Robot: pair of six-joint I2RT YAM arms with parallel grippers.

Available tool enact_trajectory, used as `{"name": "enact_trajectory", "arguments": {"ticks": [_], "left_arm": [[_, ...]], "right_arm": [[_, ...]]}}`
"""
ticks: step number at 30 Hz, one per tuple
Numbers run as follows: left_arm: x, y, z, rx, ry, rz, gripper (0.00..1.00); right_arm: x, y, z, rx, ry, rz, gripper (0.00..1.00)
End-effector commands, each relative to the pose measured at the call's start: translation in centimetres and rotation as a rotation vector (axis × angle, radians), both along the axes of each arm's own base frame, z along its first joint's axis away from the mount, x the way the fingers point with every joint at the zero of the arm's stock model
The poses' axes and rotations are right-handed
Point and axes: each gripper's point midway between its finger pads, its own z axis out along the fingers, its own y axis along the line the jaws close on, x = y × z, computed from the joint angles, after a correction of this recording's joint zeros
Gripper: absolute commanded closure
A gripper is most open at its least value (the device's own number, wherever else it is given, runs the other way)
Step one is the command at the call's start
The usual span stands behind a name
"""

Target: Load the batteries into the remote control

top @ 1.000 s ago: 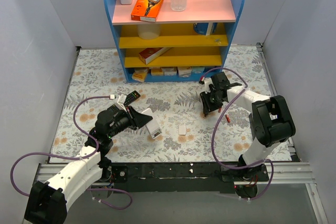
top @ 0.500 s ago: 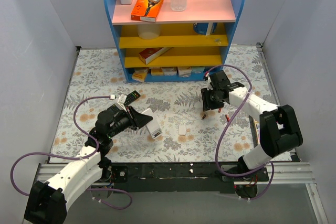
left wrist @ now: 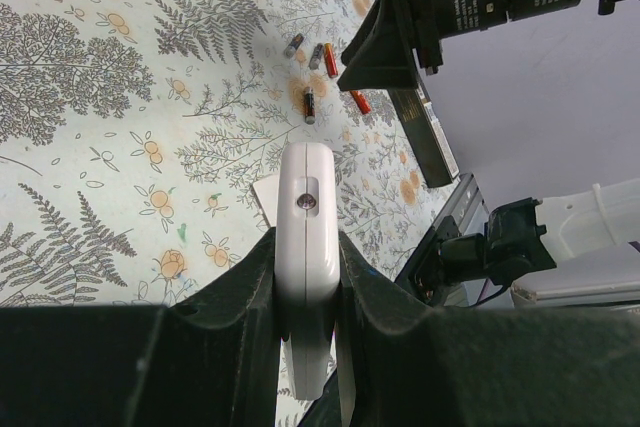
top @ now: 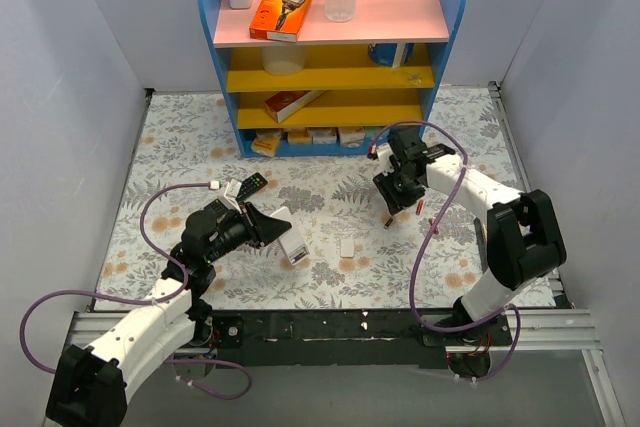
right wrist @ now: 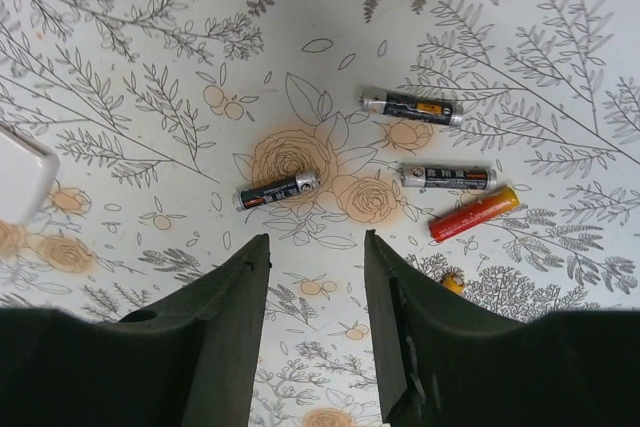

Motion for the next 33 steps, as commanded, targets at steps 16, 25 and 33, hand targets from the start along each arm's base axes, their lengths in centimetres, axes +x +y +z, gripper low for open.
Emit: {"name": "enact_trajectory", "arguments": {"ticks": [16, 25, 33], "left_arm": [[-0.1, -0.4, 1.8, -0.017, -0.064, -0.022, 1.0], [0.0, -0.4, 1.8, -0.015, -0.066, -0.017, 1.0], [0.1, -0.3, 1.8, -0.01, -0.066, -0.013, 1.0]], "right_arm": [[-0.5, 1.7, -4.6, -0.137, 0.032, 0.312, 0.52], [-1.8, 3.1, -5.5, -0.099, 0.069, 0.347, 0.51], [0.6, 5.0, -2.5, -0.005, -0.03, 0.203, 0.51]]}}
